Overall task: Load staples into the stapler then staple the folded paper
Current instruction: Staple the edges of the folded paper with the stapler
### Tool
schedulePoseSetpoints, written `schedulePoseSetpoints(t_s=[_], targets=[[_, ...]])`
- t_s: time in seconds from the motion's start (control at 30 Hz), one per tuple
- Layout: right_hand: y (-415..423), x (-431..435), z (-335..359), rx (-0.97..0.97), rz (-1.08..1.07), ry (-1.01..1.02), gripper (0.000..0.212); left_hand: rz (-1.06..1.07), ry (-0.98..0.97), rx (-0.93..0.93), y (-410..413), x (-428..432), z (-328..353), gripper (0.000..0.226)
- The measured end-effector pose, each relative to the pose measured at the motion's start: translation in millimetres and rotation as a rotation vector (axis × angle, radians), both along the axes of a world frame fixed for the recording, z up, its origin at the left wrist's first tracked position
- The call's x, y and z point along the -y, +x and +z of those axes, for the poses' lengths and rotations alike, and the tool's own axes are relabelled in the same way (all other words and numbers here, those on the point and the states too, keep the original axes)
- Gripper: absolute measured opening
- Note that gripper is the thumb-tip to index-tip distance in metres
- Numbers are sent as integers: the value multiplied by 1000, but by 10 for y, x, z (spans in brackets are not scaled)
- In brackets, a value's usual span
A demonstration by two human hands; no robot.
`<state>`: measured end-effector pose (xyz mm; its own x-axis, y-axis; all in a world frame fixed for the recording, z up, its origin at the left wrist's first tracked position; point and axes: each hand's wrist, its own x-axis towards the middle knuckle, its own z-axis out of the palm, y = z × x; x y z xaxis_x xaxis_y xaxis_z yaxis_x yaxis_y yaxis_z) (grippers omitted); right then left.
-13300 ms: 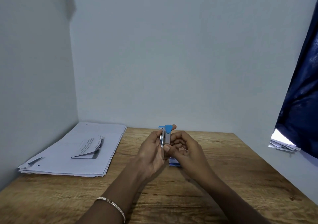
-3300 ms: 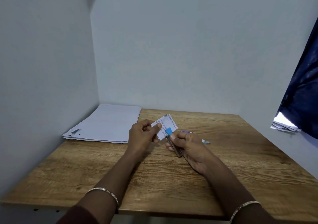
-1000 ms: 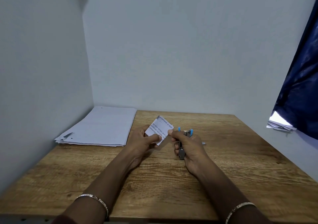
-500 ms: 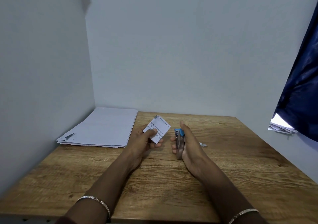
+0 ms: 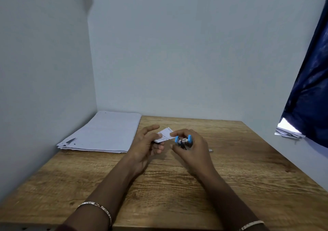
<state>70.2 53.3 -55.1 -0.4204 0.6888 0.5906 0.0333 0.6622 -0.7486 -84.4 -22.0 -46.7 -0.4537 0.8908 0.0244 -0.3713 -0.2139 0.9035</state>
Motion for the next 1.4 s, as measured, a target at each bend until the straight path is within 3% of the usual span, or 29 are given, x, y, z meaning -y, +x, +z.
schedulePoseSetpoints(t_s=[0.07, 0.13, 0.3, 0.37, 0.5, 0.63, 0.77, 0.9, 0.97, 1.03, 1.1, 1.2, 1.3, 1.4], targets=[[-15, 33, 13, 45, -76, 141, 20, -74, -40, 37, 13, 14, 7, 23], [-16, 29, 23, 32, -104, 156, 18, -98, -109, 13, 22, 19, 0, 25], [14, -17, 20, -21, -99, -136, 30, 83, -303, -363, 0, 13, -30, 75], [22, -36, 15, -66, -48, -278, 31, 53, -195, -415, 4, 49, -11, 66], [6, -64, -26, -110, 8, -425, 36, 66, -21, -505, 25, 71, -21, 20], [6, -78, -42, -102, 26, -474, 30, 92, -26, -501, 27, 56, -22, 8], [6, -60, -36, -123, 46, -550, 38, 106, -52, -528, 12, 45, -32, 11], [10, -33, -13, -130, 47, -541, 31, 83, -68, -561, -12, 28, -55, 11], [12, -13, 21, -106, -1, -452, 23, 97, -61, -552, -13, 19, -70, 12], [11, -7, 31, -13, -142, -193, 19, 180, -82, -505, -11, 9, -74, 23], [17, 16, 33, 46, -259, 104, 15, 200, -160, -357, -12, 18, -51, 47], [36, 45, 17, 147, -272, 383, 21, -9, -275, -127, -35, 59, -6, 70], [48, 31, -6, 215, -265, 451, 29, -144, -272, -39, -31, 89, -1, 47], [37, 22, 13, 162, -260, 375, 20, -84, -224, 38, -35, 98, -14, 23]])
